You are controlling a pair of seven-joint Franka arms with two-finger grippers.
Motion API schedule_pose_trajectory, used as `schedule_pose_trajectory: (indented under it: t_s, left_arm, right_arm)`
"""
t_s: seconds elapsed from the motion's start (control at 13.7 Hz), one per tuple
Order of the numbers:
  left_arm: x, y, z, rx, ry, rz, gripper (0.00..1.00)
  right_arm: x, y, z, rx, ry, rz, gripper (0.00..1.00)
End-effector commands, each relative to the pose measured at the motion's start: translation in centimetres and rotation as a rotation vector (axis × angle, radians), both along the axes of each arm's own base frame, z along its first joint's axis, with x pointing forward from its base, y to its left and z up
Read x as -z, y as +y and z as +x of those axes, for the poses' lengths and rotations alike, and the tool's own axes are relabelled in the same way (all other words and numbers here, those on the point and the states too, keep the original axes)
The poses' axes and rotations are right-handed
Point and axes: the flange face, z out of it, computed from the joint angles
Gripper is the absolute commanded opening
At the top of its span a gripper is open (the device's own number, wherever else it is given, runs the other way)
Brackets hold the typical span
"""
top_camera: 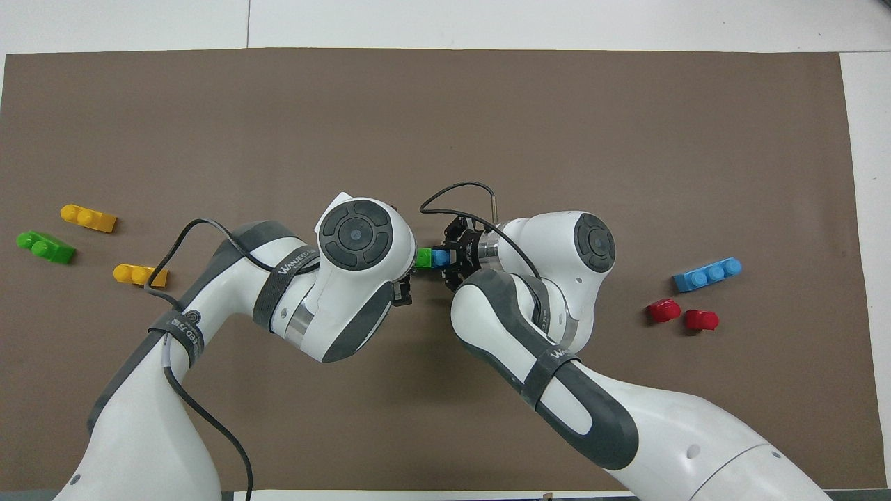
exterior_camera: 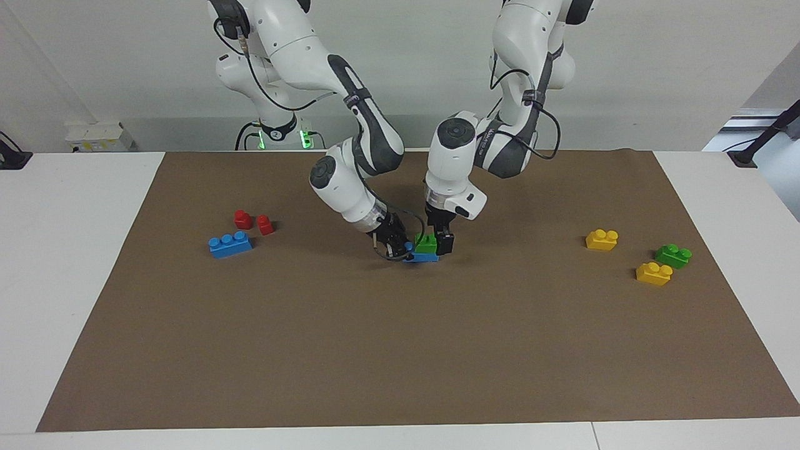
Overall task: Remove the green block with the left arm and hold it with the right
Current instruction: 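Grasp the green brick with the left gripper while the right gripper grasps blue, then pull the green brick away with the left gripper while the right gripper pulls blue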
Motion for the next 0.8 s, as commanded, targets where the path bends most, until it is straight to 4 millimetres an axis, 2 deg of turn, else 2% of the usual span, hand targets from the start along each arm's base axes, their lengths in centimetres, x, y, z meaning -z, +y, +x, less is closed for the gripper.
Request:
schedule_pose_trajectory:
  t_s: [0.0, 0.07, 0.15, 0.22, 0.29, 0.37, 0.73]
  left_arm:
    - [0.44, -0.67, -0.04, 0.002, -0.032, 0.01, 0.99]
    - [0.42, -0.98, -0.25, 0.008, -0.033, 0.009, 0.92]
    - [0.49, -1.03, -0.34, 0.008, -0.033, 0.011, 0.78]
    - [0.48, -1.03, -0.32, 0.005, -0.038, 0.015, 0.6]
    - [0.47, -1.22, -0.45, 0.014, -0.05, 0.028, 0.27]
    - [0.65, -1.36, -0.67, 0.03, -0.059, 0.041, 0.0]
    - [0.11, -1.33, -0.83, 0.019, -0.06, 0.044, 0.0]
  right_arm:
    - [0.09, -0.19, -0.18, 0.0, -0.021, 0.008, 0.0]
    - [0.02, -0.16, -0.14, 0.0, -0.022, 0.008, 0.0]
    - [0.09, -0.18, -0.18, 0.0, -0.021, 0.007, 0.0]
    - [0.02, -0.08, -0.18, -0.002, -0.022, 0.008, 0.0]
    - [0.02, -0.16, -0.14, 0.0, -0.022, 0.008, 0.0]
    - [0.01, -0.17, -0.12, 0.001, -0.024, 0.008, 0.0]
    - [-0.19, 0.04, 0.07, 0.005, -0.025, 0.012, 0.0]
